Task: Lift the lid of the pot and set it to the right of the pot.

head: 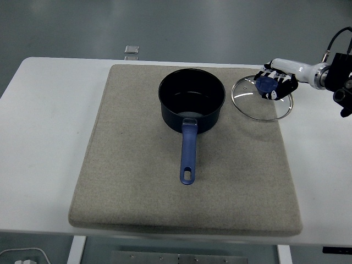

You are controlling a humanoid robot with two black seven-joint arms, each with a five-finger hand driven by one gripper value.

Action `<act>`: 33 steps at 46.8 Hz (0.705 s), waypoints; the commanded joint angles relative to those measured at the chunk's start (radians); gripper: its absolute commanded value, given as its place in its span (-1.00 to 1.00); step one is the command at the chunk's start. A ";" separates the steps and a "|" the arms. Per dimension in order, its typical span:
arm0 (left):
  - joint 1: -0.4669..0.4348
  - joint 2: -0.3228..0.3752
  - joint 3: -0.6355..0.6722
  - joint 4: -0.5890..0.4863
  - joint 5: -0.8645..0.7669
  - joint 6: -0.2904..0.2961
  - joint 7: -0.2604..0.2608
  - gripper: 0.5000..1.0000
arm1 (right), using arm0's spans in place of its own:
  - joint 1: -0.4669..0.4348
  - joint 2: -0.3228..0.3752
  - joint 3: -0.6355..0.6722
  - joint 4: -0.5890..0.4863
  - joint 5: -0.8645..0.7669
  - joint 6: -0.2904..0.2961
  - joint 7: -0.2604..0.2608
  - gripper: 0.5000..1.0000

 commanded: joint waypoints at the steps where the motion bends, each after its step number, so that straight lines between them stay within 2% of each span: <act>1: 0.000 0.000 0.000 0.000 0.000 0.000 -0.001 1.00 | 0.000 0.004 0.001 0.000 0.001 0.000 -0.001 -1.00; 18: 0.000 0.000 0.000 0.000 0.000 0.000 -0.001 1.00 | -0.019 0.029 0.005 0.000 0.004 0.000 -0.003 -1.00; 27: 0.000 0.000 0.000 0.000 0.000 0.000 -0.001 1.00 | -0.027 0.033 0.007 0.000 0.004 -0.001 -0.003 -0.81; 31: 0.000 0.000 0.000 0.000 0.000 0.000 -0.001 1.00 | -0.027 0.033 0.008 0.000 0.010 -0.007 -0.001 -0.47; 33: 0.000 0.000 0.000 0.000 0.000 0.000 -0.001 1.00 | -0.027 0.033 0.008 0.000 0.012 -0.013 -0.001 -0.08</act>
